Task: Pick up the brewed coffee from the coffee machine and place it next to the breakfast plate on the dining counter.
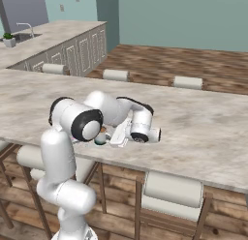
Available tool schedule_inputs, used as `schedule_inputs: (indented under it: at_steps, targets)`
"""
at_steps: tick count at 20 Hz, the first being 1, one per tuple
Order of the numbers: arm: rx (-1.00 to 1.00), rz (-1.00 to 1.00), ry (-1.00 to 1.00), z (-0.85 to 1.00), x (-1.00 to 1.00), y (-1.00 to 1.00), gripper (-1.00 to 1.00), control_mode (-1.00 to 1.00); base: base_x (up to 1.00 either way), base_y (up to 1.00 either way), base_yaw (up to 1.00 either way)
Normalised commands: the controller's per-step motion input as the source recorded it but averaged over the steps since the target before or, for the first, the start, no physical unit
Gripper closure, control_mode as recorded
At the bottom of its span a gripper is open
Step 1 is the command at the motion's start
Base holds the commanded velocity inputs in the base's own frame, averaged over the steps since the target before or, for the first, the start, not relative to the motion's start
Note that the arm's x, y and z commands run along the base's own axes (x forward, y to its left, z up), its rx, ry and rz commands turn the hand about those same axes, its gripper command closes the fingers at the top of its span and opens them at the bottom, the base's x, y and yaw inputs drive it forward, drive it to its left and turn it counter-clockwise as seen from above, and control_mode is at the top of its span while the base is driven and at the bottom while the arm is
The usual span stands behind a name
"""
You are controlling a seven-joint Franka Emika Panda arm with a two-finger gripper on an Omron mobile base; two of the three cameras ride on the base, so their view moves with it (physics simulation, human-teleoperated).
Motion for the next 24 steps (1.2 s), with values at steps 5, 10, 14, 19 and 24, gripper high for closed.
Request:
schedule_inputs:
  at_steps: [5, 10, 14, 19, 24]
  targets:
    - [0.00, 0.00, 0.00, 0.79, -0.58, -0.03, -1.00, -1.00, 0.00, 0.00, 0.00]
    - [-0.05, 0.00, 0.04, 0.78, -0.51, 0.05, -1.00, -1.00, 0.00, 0.00, 0.00]
    - [-0.13, 0.00, 0.01, 0.73, -0.48, 0.31, -1.00, -1.00, 0.00, 0.00, 0.00]
    - [-0.21, 0.00, 0.13, 0.27, -0.32, 0.37, -1.00, -1.00, 0.00, 0.00, 0.00]
    - [-0.24, 0.00, 0.14, 0.25, -0.23, 0.54, -1.00, -1.00, 0.00, 0.00, 0.00]
